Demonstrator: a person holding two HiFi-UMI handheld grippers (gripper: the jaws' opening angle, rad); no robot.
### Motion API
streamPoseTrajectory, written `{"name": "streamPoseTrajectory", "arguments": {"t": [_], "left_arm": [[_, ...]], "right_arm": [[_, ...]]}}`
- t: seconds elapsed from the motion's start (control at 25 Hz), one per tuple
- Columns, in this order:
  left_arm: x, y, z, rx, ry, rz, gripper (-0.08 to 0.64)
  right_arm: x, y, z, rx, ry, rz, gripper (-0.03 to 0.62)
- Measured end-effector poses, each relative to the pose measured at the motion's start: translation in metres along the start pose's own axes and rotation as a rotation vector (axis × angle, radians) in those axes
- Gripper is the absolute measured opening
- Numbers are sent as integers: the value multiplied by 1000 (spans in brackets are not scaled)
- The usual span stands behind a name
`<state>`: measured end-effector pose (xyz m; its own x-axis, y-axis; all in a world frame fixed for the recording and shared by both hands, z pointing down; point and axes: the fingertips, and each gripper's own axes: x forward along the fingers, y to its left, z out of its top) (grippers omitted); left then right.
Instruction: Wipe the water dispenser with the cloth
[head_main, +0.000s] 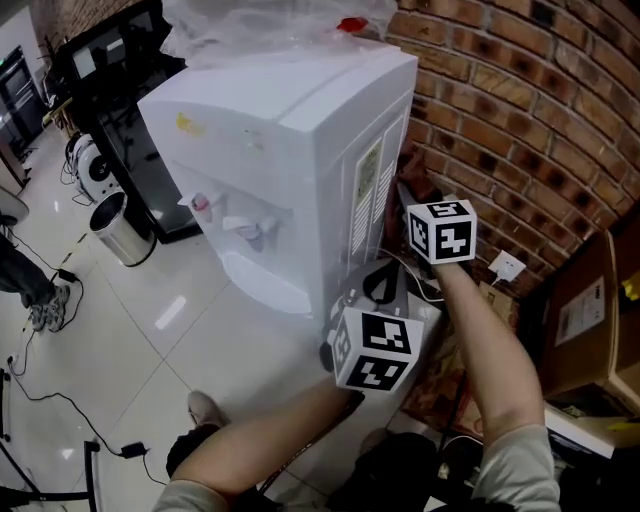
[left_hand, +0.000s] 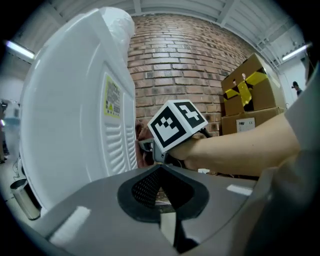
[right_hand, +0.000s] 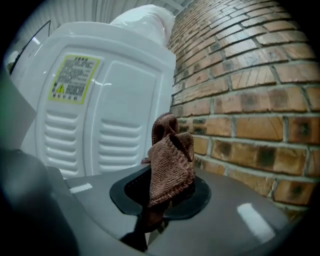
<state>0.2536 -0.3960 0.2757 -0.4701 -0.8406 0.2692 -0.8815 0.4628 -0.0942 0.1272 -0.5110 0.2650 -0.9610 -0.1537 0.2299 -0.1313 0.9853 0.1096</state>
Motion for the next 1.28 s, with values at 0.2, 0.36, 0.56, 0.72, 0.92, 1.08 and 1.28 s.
{"name": "streamPoseTrajectory", "arguments": {"t": [0.2, 0.36, 0.56, 0.72, 0.92, 1.08, 1.28], "left_arm": [[11, -3, -48, 4, 63, 5, -2], [16, -6, -84, 11, 108, 5, -1], [18, -17, -135, 19, 174, -12, -2], [21, -24, -171, -2, 223, -25, -1], [26, -22, -207, -14, 271, -26, 0], [30, -19, -233, -33, 301, -28, -2], [28, -20, -264, -51, 354, -37, 0]], "right_arm": [[13, 13, -66, 34, 80, 25, 72], [23, 21, -114, 28, 145, 30, 72], [35, 30, -173, 33, 235, 34, 72], [43, 38, -217, 86, 290, 40, 72], [54, 50, -276, 122, 385, 49, 72], [62, 55, -313, 137, 422, 36, 72], [68, 68, -358, 180, 487, 46, 72]]}}
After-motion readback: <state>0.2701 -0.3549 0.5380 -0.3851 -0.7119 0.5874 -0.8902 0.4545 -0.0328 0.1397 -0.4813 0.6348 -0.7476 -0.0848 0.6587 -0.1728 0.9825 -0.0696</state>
